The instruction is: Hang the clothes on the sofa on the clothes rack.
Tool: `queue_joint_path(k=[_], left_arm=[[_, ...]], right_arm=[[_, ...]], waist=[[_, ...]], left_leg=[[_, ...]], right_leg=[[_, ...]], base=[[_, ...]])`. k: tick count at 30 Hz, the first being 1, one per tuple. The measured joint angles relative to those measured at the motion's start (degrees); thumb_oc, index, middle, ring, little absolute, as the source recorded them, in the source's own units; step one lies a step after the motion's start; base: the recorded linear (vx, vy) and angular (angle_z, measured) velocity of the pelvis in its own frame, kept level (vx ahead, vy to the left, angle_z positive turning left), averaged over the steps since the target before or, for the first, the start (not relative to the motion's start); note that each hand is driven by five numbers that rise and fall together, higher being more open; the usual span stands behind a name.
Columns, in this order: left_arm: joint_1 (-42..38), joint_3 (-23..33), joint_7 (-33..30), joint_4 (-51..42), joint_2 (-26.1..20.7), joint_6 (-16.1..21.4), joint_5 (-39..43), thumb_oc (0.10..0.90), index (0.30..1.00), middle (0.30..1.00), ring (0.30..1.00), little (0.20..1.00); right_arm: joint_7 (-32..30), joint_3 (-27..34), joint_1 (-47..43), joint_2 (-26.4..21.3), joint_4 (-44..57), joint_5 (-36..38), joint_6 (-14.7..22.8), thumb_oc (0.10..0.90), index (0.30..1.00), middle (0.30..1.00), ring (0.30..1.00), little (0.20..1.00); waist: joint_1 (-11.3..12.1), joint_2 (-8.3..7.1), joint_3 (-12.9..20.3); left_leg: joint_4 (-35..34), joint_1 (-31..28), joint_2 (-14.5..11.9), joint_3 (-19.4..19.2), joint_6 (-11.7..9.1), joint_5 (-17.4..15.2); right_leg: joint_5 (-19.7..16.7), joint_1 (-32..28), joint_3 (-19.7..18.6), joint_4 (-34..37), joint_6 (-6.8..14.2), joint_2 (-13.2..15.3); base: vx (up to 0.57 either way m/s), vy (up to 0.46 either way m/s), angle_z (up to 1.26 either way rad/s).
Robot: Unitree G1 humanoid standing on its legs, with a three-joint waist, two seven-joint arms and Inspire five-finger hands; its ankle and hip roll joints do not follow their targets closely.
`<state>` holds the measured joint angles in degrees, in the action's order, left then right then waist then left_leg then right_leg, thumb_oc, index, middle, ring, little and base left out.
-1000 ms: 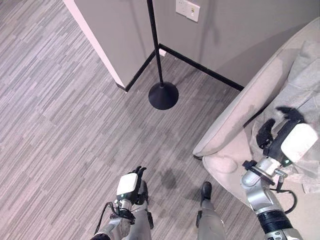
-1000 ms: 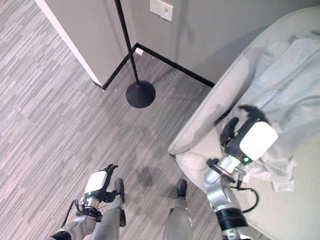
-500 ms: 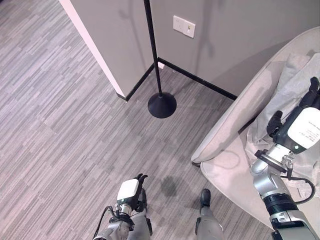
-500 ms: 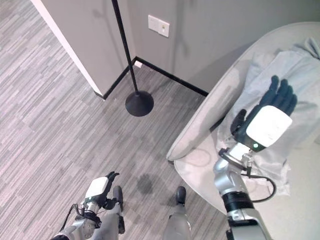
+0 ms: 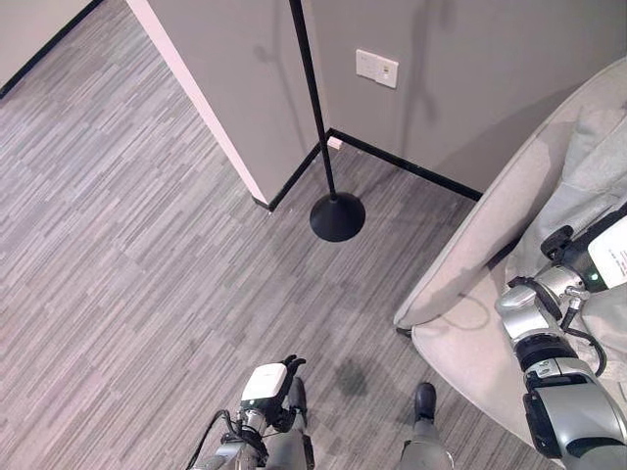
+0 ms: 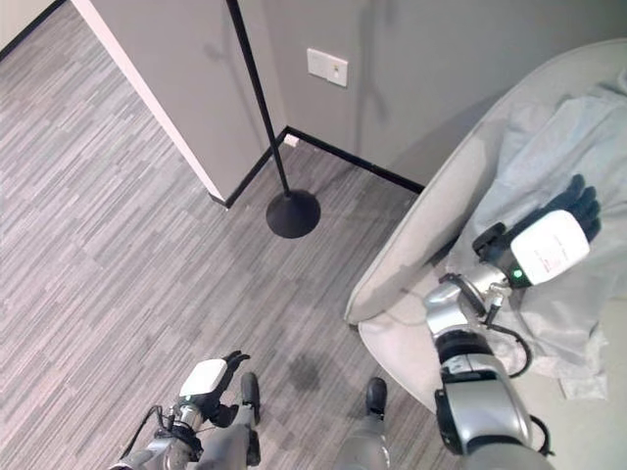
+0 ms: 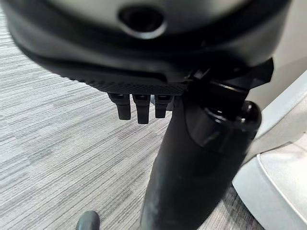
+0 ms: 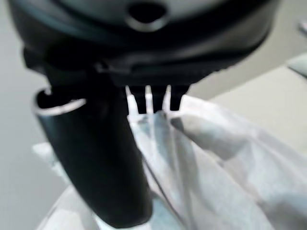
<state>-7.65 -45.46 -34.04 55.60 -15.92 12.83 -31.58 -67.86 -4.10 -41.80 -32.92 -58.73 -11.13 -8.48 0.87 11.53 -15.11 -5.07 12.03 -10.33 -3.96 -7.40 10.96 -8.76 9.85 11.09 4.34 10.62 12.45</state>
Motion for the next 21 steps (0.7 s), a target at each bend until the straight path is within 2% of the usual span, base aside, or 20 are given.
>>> queue_joint_path(k=[5,6,9,10,11,12,13,17,19,21], left_arm=[[-0.5,-2.1,-0.3,0.1,-0.1,-0.1,-0.2,0.8,0.9,0.9,0.9,0.9],[-1.1,-2.8,-0.4,0.0,-0.1,-0.1,-0.6,0.8,0.9,0.9,0.9,0.9],[-3.7,-5.1,-2.4,0.2,-0.1,-0.4,-2.7,0.8,0.9,0.9,0.9,0.9],[-4.6,-5.7,-3.2,0.1,-0.1,-0.6,-3.0,0.8,0.9,0.9,0.9,0.9],[-5.4,-6.0,-3.7,0.3,-0.1,-0.7,-3.0,0.8,0.9,0.9,0.9,0.9],[-6.1,-6.0,-4.6,0.2,0.0,-0.7,-3.0,0.8,0.9,0.9,0.9,0.9],[-6.8,-5.9,-5.2,0.2,0.2,-0.9,-3.0,0.8,0.9,0.9,0.9,0.9],[-6.9,-3.4,-5.5,0.8,0.4,-2.1,-2.6,0.8,0.9,0.9,0.9,0.9],[-7.1,-1.2,-5.5,3.0,1.1,-2.1,-2.2,0.8,0.9,0.9,0.9,0.9],[-7.1,0.5,-5.5,2.6,1.1,-2.4,-0.9,0.8,0.9,0.9,0.9,0.9]], right_arm=[[0.0,-2.1,-2.7,-1.0,-4.8,3.4,2.3,0.8,0.9,0.9,0.9,0.9],[0.0,-2.6,-3.3,-1.5,-6.2,3.9,2.9,0.8,0.9,0.9,0.9,0.9],[0.1,-6.8,-7.9,-2.1,-15.6,5.7,4.8,0.8,0.9,0.9,0.9,0.9],[0.5,-7.9,-9.7,-2.3,-19.8,6.3,5.8,0.74,0.811,0.811,0.811,0.811],[1.4,-9.6,-11.5,-2.6,-24.0,7.3,6.5,0.598,0.596,0.596,0.596,0.596],[2.4,-10.5,-12.7,-3.0,-26.6,8.8,6.8,0.4,0.3,0.3,0.3,0.3],[3.9,-10.2,-13.1,-3.8,-26.6,11.6,7.3,0.4,0.3,0.3,0.3,0.3],[10.2,-10.1,-13.7,-4.2,-28.3,18.3,8.7,0.4,0.3,0.3,0.3,0.3],[15.0,-10.0,-12.9,-0.7,-28.3,21.6,8.7,0.4,0.3,0.3,0.3,0.3],[15.5,-9.9,-11.3,2.4,-27.7,22.9,9.6,0.4,0.3,0.3,0.3,0.3]], waist=[[0.0,1.72,-0.5],[0.0,2.46,-0.9],[0.1,3.76,-1.5],[0.2,4.1,-2.0],[0.5,4.42,-2.2],[0.8,4.77,-2.7],[1.2,5.23,-2.9],[1.1,4.91,-3.4],[0.1,4.45,-3.8],[-0.1,3.72,-4.3]], left_leg=[[0.0,1.0,0.0,0.0,-0.2,0.1],[0.0,1.2,0.1,0.1,-0.2,0.1],[0.0,2.6,0.1,-0.2,-0.2,0.2],[0.0,2.8,0.1,-0.2,-0.3,0.3],[0.0,3.1,0.1,-0.4,-0.4,0.3],[0.0,3.4,0.1,-0.5,-0.4,0.3],[0.0,4.1,0.1,-0.6,-0.4,0.3],[0.0,5.5,0.1,-1.9,-0.4,0.3],[0.0,5.9,-0.1,-2.5,-0.4,0.3],[0.0,5.9,-0.4,-2.7,-0.4,0.3]], right_leg=[[0.0,1.0,0.0,0.0,0.0,0.0],[-0.2,1.1,0.2,0.0,-0.3,0.1],[0.0,2.8,-0.2,0.0,0.0,0.1],[-0.1,3.1,-0.2,0.0,0.0,0.1],[-0.1,3.5,-0.3,0.0,0.1,0.1],[-0.2,3.8,-0.4,0.1,0.0,0.1],[-0.3,4.5,-0.5,0.3,0.0,0.1],[-1.4,6.5,-1.6,0.9,-0.4,0.1],[-1.6,7.3,-2.2,0.9,-0.6,-0.2],[-1.7,7.4,-2.3,0.9,-0.8,-0.4]], base=[[0.0,0.001,0.01],[0.0,0.0,0.0],[0.0,0.009,-0.04],[-0.04,0.016,-0.04],[-0.03,0.02,-0.04],[-0.02,0.013,-0.06],[0.0,0.012,-0.09],[-0.01,-0.007,-0.13],[-0.02,-0.033,-0.16],[-0.05,-0.035,-0.04]])
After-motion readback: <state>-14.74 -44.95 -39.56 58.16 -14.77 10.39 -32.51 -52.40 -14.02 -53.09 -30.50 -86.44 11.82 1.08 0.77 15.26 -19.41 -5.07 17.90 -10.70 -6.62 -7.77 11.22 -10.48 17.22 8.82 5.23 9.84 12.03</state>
